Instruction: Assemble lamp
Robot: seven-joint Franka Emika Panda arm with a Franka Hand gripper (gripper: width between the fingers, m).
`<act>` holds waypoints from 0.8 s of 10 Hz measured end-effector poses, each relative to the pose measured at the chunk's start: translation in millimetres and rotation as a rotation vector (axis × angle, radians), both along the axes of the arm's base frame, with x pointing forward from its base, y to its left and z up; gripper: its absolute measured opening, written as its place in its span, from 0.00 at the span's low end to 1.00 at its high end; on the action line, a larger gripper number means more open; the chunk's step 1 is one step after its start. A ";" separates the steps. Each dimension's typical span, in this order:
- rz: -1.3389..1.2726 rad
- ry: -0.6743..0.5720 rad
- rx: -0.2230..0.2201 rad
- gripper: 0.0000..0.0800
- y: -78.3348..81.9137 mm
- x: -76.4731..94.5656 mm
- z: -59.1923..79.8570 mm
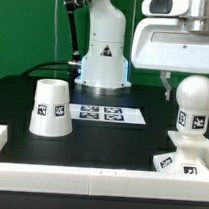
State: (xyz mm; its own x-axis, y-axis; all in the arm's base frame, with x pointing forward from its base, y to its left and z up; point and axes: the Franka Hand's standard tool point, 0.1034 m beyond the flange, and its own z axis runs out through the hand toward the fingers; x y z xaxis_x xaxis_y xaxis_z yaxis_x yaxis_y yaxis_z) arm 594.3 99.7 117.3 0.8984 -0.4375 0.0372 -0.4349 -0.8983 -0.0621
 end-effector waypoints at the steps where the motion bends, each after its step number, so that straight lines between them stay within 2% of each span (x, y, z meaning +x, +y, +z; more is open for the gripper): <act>1: -0.055 0.003 0.010 0.72 1.5 -0.3 -0.2; 6: -0.353 0.024 0.055 0.72 5.9 -1.0 -0.3; 8: -0.589 0.051 0.099 0.72 10.0 -3.1 -1.0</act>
Offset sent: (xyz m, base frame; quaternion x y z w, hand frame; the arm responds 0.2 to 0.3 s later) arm 0.0000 0.0000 0.0000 0.0000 0.0000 0.1938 0.9810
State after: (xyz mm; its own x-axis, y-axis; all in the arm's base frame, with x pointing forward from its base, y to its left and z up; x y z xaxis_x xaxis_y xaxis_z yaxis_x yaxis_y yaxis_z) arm 591.2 109.7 116.2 0.5036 -0.8614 -0.0661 -0.8623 -0.4966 -0.0992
